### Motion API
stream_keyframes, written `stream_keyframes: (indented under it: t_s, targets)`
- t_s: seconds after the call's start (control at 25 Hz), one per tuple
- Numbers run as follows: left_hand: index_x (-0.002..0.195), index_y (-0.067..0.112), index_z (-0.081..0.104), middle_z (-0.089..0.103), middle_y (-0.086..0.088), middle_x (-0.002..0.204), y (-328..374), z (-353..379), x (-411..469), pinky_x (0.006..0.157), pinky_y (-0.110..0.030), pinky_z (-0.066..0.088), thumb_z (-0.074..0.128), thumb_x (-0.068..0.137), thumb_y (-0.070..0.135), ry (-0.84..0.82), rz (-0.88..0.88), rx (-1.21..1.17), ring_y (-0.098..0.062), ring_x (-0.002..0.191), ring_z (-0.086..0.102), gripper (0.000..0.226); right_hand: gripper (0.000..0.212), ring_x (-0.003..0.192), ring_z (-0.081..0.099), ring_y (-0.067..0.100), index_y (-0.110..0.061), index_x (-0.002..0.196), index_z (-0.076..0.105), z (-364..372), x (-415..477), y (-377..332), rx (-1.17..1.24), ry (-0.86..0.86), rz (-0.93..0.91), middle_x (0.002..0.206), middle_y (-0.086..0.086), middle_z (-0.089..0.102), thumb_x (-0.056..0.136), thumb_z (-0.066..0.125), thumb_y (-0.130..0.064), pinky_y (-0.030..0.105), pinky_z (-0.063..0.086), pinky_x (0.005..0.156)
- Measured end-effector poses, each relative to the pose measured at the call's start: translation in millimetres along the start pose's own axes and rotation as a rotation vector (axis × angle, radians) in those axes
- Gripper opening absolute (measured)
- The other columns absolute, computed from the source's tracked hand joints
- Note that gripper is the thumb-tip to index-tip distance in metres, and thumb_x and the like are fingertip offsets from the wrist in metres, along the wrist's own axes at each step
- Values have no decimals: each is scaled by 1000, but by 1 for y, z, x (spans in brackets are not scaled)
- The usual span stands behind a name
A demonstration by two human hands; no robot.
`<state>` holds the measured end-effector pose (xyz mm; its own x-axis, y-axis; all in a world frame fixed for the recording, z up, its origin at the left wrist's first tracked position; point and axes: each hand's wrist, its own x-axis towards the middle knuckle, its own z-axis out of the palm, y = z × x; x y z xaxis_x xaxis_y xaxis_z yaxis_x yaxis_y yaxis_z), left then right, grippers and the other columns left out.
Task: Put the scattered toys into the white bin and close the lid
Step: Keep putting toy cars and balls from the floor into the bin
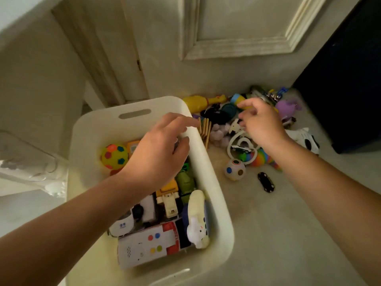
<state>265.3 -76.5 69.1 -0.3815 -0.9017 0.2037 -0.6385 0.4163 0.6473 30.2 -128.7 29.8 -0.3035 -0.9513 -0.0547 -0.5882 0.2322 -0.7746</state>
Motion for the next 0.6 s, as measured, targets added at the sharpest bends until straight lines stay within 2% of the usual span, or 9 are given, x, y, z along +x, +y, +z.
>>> stream_keyframes:
  t_s: [0.08, 0.16, 0.24, 0.36, 0.48, 0.56, 0.6]
  targets:
    - [121, 24, 60, 55, 7, 122, 1, 19, 13, 86, -25, 50, 49, 94, 6, -4, 48, 0, -8, 106, 55, 35, 27, 92, 62, 22, -28, 98, 61, 2, 5, 55, -130, -109, 146, 114, 6, 66, 95, 44, -8, 37, 52, 80]
    - [117, 22, 62, 58, 7, 118, 0, 35, 28, 85, -14, 45, 49, 92, 3, 4, 102, 20, -6, 106, 54, 34, 27, 107, 59, 25, -22, 103, 65, 9, 3, 95, -206, -171, 205, 122, 7, 63, 97, 43, -8, 38, 51, 87]
    - [115, 20, 64, 60, 5, 116, 2, 49, 45, 84, -4, 35, 50, 90, 3, -3, 156, 67, -5, 106, 52, 34, 29, 112, 58, 27, -15, 110, 66, 9, 5, 117, -234, -165, 211, 122, 10, 63, 95, 44, -3, 38, 50, 89]
    - [114, 17, 66, 60, 0, 119, 8, 70, 74, 83, -8, 37, 48, 90, 3, -64, 197, 51, -11, 109, 55, 34, 30, 107, 60, 27, -14, 110, 67, 5, 19, 136, -325, -145, 168, 118, 10, 65, 87, 55, 0, 33, 49, 83]
    - [113, 15, 67, 60, -3, 120, 14, 87, 96, 79, -18, 44, 47, 89, 1, -88, 222, 48, -15, 105, 58, 35, 29, 109, 58, 31, -14, 115, 68, 13, 26, 144, -475, -224, 44, 116, 12, 66, 88, 58, -11, 38, 49, 85]
    - [111, 15, 68, 62, -5, 116, 12, 89, 109, 75, -19, 44, 45, 85, 2, -40, 223, 57, -17, 100, 60, 37, 33, 115, 51, 32, -17, 121, 64, 25, 26, 145, -589, -291, -49, 118, 12, 62, 88, 60, -21, 38, 45, 88]
    - [111, 15, 68, 63, -5, 114, 8, 88, 113, 73, -19, 43, 45, 83, 1, 1, 197, 61, -18, 97, 60, 39, 34, 117, 46, 31, -18, 122, 62, 30, 26, 143, -620, -269, -76, 120, 11, 60, 88, 59, -24, 38, 43, 89]
